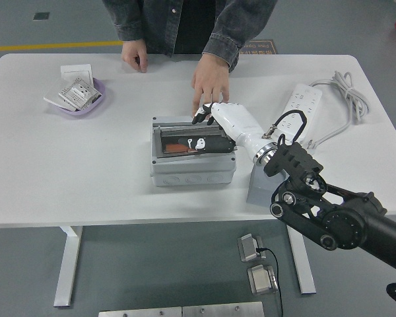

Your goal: Pick up the cylinder from the cube,place it in the box,flap close box

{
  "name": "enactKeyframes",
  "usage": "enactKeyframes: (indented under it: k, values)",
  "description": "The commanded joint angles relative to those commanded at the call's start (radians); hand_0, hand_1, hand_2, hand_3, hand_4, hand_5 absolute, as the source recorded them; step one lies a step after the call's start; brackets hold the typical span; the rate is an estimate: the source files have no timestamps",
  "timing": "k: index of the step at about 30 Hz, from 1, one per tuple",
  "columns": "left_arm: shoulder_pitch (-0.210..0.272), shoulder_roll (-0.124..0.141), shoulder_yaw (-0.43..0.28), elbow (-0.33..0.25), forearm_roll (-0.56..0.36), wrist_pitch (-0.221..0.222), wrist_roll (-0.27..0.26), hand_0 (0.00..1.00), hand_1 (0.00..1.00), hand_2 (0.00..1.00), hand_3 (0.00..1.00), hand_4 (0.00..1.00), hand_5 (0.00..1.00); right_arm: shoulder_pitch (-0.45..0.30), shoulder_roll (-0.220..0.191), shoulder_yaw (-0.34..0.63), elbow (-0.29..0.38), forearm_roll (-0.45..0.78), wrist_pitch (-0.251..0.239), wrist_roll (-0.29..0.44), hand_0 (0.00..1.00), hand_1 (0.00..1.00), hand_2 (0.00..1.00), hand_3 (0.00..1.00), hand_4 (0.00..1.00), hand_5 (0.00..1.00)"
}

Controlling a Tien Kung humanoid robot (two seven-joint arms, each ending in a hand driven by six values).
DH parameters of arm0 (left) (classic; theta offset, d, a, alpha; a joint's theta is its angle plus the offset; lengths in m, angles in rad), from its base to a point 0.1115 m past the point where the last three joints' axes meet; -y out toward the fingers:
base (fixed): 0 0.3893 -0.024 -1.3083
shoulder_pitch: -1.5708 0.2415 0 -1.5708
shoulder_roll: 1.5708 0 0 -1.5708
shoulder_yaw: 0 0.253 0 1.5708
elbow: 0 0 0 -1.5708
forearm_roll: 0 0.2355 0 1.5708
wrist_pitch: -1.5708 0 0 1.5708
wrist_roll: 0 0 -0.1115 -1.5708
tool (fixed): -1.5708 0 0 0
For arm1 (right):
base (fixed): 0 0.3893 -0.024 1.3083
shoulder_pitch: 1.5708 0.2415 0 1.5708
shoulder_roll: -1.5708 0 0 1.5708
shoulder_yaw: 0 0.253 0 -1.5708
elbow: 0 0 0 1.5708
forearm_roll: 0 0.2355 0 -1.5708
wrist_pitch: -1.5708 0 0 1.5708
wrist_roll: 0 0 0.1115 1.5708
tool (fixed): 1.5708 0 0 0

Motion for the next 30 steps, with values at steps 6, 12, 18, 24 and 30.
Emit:
enactKeyframes:
  k: [6,12,18,24,30]
  values:
    - [0.003,0.0,-0.013,0.0,0.012,0.0,0.002,0.635,0.655,0.465,0.614,0.678,0.408,-0.031,-0.019,0.069,0.015,-0.025,0.002,-0.003,0.359,0.507,0.615,0.562,0.929,0.724]
    - [0.006,-0.001,-0.019,0.0,0.016,0.001,0.002,0.635,0.655,0.465,0.614,0.678,0.407,-0.123,-0.054,0.199,0.069,-0.079,0.002,-0.01,0.357,0.505,0.615,0.559,0.926,0.73]
    - [0.013,0.002,-0.017,0.0,0.011,0.001,0.005,0.635,0.655,0.464,0.614,0.678,0.408,-0.255,-0.083,0.38,0.177,-0.088,-0.026,0.013,0.352,0.493,0.615,0.552,0.926,0.732]
    - [0.007,0.015,-0.02,0.0,0.018,-0.001,0.007,0.635,0.655,0.465,0.614,0.678,0.407,-0.378,-0.075,0.572,0.275,-0.016,-0.074,0.08,0.344,0.483,0.604,0.549,0.923,0.732]
    - [-0.023,0.039,-0.031,0.0,0.041,-0.005,0.008,0.635,0.655,0.465,0.613,0.679,0.408,-0.505,-0.034,0.775,0.318,0.115,-0.114,0.188,0.342,0.474,0.593,0.546,0.919,0.733]
